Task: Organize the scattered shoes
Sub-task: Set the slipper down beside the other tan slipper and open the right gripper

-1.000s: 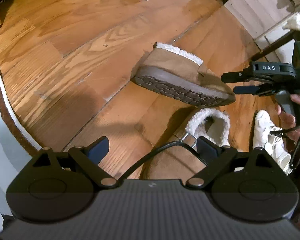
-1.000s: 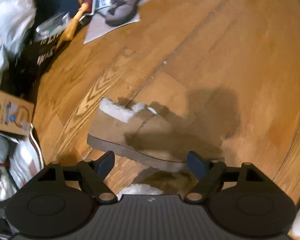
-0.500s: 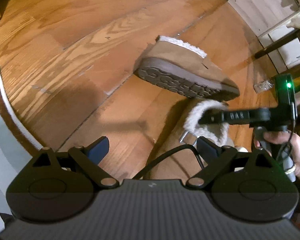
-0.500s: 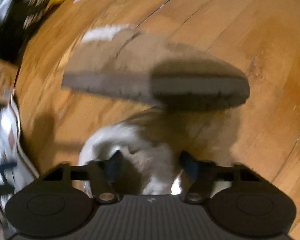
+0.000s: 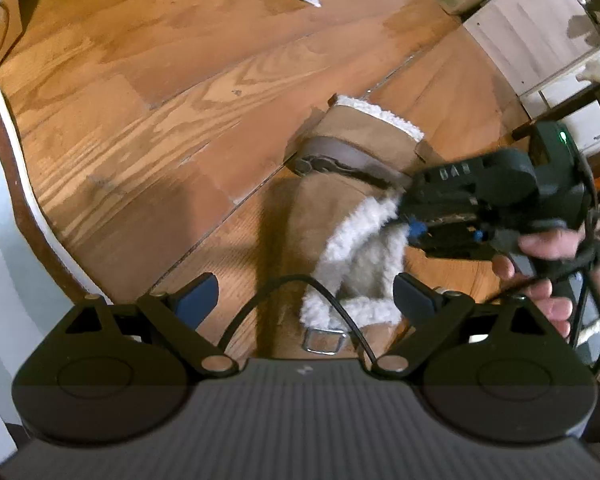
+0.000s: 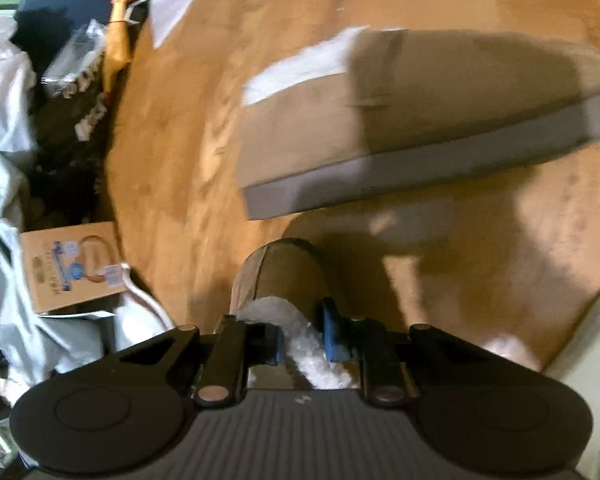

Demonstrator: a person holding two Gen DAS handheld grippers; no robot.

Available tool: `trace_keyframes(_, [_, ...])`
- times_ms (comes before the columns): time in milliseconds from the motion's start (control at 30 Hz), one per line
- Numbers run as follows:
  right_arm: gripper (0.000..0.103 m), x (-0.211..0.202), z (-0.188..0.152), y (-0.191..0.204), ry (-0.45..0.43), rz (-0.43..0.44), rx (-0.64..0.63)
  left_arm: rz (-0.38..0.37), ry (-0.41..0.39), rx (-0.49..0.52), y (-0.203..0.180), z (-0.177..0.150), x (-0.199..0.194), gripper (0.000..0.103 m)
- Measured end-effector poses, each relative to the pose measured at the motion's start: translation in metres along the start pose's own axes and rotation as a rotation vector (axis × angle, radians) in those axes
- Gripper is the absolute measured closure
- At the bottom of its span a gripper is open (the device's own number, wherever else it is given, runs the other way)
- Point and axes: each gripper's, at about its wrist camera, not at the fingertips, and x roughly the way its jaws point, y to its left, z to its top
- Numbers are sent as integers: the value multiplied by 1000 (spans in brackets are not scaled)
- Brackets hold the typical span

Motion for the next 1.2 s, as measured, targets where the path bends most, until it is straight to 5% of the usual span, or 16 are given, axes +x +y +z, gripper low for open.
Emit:
trace_keyframes(200, [76,-1,-4,-7,-11,77,-15,26,2,37,-4,0,-2,8])
trace_keyframes(267, [39,-2,-7,-10,-10,89,-28,36,5,48,-5,0,-1,8])
trace_keyframes(333, [21,-3,-9,-12,-10,99,-43,35,7,52,-5,0,-2,8])
trace_keyframes(533, [16,-19,-32,-22,-13,-22,-189,27,5,38,2,-1,-4,8])
trace_keyframes(633, [16,-8,-48,-38,69,-33,-162,22,1,22,4,-1,-6,8])
trace_keyframes(733, [15,19,-63,-63,154,131,64,14,-8,0,7,0,-7,8])
trace_keyframes(800, [24,28,-67,-72,118,215,173,14,-13,-8,9,0,-9,8])
trace_keyframes(933, [27,42,-60,-62,80,323,217,48,-17,6,11,-1,-12,8])
trace_keyframes(1067, [27,15,-49,-20,41,247,9,82,-39,-3,15,0,-17,8])
trace_keyframes(1200, [21,-73,-18,26,-194,45,-338,69,-46,3,14,-1,-15,8])
